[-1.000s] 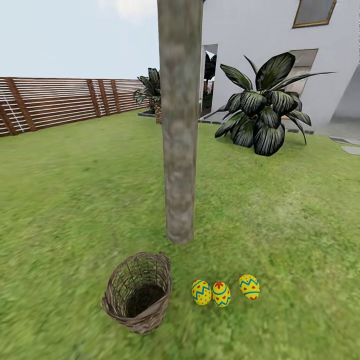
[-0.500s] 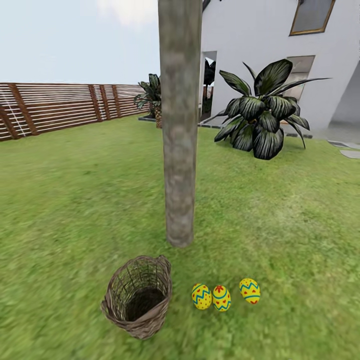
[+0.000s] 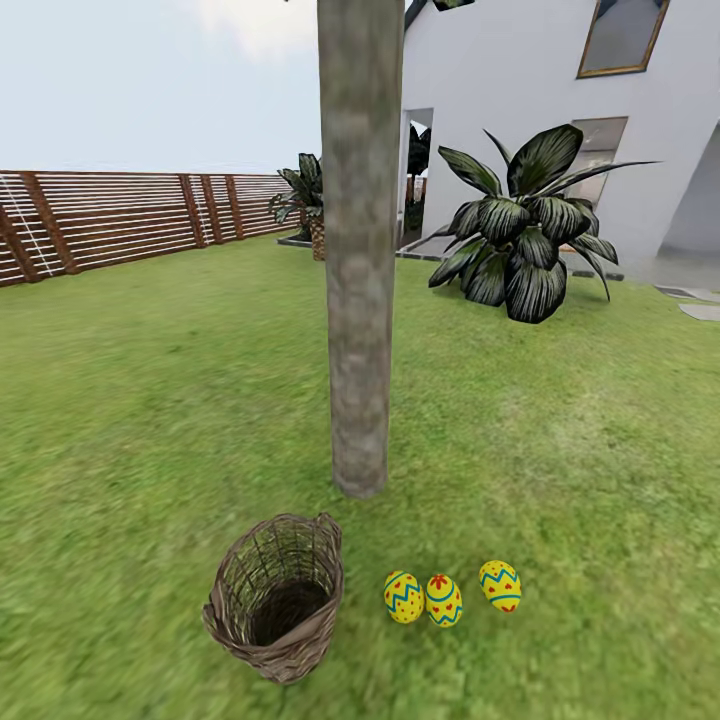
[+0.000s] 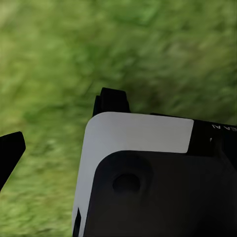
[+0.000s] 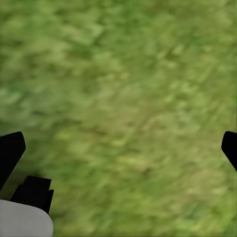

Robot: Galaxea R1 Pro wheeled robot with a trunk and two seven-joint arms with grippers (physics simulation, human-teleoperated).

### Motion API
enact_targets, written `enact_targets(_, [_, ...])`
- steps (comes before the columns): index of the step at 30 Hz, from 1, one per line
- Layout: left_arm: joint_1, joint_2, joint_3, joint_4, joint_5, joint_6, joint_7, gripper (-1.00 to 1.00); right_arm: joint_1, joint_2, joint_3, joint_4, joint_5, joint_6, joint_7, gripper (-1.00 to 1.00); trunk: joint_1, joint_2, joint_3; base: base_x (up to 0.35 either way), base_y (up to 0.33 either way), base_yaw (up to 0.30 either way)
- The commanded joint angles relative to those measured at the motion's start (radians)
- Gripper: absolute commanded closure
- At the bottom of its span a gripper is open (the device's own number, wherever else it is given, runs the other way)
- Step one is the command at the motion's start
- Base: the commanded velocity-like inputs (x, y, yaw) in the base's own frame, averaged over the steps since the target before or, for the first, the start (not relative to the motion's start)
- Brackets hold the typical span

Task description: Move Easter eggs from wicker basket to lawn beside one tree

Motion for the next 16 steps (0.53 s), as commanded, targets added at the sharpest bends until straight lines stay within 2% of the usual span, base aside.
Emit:
enact_targets(1, [-0.001,0.000,-0.008,0.002,0.011,0.003,-0.005,-1.00,-0.001,-0.001,0.002,0.001,0.006,-0.002,-0.006,-1.00,0.000,0.000,-0.001,0.000,0.000,0.000])
enact_targets(16, [-0.001,0.000,-0.008,0.002,0.011,0.003,-0.005,-1.00,-0.001,-0.001,0.002,0.035,0.004,0.003,-0.006,-1.00,0.000,0.000,-0.001,0.000,0.000,0.000])
